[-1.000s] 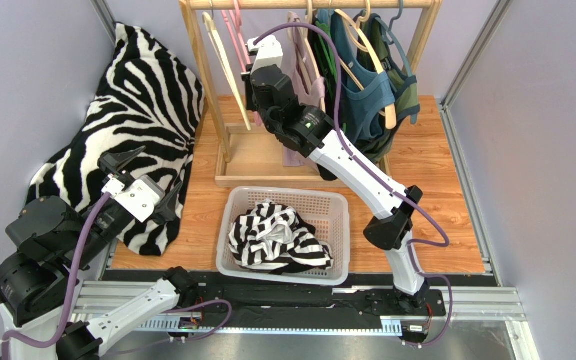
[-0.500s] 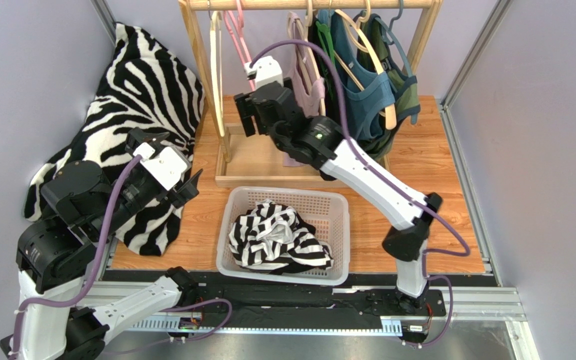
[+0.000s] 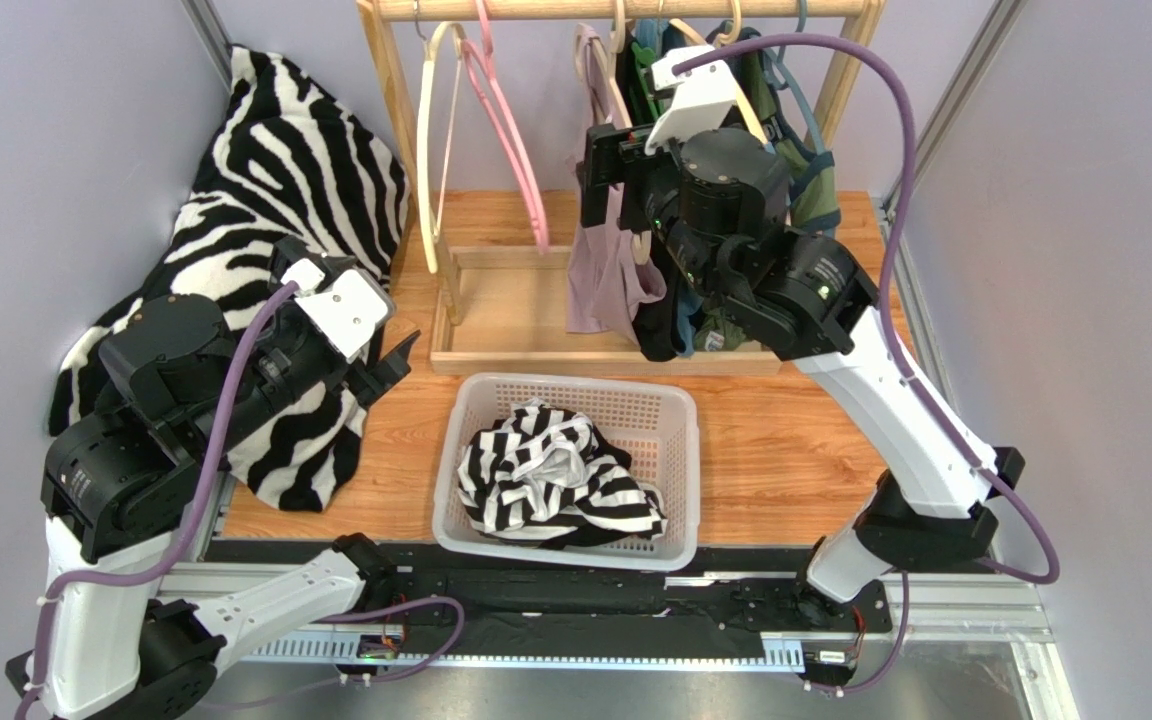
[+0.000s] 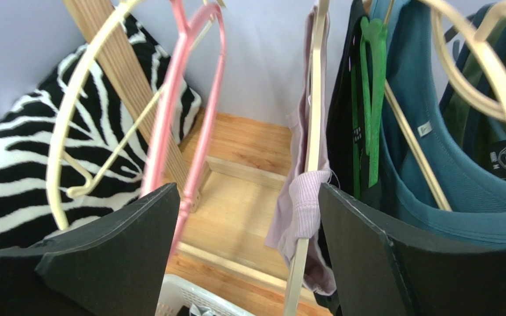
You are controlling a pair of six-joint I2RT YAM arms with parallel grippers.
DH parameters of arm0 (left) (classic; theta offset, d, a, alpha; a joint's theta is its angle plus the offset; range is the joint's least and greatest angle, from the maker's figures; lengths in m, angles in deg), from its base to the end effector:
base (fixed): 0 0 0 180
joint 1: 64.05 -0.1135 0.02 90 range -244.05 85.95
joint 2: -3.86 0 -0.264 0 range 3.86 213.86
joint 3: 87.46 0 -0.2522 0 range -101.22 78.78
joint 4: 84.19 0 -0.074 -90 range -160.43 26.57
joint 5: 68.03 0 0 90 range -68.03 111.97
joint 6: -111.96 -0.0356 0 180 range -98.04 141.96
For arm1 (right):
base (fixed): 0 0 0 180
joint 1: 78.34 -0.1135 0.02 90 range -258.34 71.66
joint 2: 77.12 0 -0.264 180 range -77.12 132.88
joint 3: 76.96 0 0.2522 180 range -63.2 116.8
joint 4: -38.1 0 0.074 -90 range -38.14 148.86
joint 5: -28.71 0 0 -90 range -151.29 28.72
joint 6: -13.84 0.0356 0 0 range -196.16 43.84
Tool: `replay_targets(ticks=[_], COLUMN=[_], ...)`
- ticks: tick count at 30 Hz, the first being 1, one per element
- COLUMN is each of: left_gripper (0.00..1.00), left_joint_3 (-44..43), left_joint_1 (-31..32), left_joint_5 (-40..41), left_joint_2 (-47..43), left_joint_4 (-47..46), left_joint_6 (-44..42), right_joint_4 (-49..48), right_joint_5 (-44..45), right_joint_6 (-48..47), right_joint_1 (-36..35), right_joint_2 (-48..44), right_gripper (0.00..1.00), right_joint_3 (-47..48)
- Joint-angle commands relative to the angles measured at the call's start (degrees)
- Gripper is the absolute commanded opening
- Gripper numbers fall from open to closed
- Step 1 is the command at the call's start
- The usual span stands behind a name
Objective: Remove the tank top from the hanger
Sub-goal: Pick up the hanger from the clothesline.
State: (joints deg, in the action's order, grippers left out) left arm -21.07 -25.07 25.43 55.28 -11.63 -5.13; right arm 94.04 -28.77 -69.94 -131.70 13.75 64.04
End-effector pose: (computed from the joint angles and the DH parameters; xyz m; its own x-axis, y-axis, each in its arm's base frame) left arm 0.0641 -0.0491 0.5232 0.1403 0.4712 -0.8708 0.5817 0.6725 0.4576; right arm 0.1879 0.2206 0.5605 -0.0988 0.0203 -0.9949 -0.3488 0.9357 0.0537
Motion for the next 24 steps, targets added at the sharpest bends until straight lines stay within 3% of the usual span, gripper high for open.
replay_targets(ticks=[1, 17, 22, 24], left_gripper=[0.99, 0.99, 0.99, 0.99], left_joint_3=[-1.3, -0.5, -0.5, -0.3], left_joint_1=[-0.2, -0.2, -0.2, -0.2], left_joint_5=[-0.7, -2.1, -2.3, -2.3], left_joint_2=[0.0, -0.9, -1.2, -1.4], left_joint_4=[-0.2, -0.3, -0.1, -0.1], left_joint_6=[2.0, 2.7, 2.7, 2.5], right_joint_4=[0.3, -0.1, 2.2, 2.9], right_joint_5=[-2.5, -5.3, -6.2, -6.4], right_joint_6=[2.4, 3.6, 4.0, 4.2], right_joint_1=[2.1, 7.0, 7.7, 7.7], right_joint_2=[1.8, 1.8, 5.2, 6.2], right_gripper=[0.82, 0.8, 0.7, 0.6], right_joint_3=[-3.0, -3.8, -0.4, 0.2])
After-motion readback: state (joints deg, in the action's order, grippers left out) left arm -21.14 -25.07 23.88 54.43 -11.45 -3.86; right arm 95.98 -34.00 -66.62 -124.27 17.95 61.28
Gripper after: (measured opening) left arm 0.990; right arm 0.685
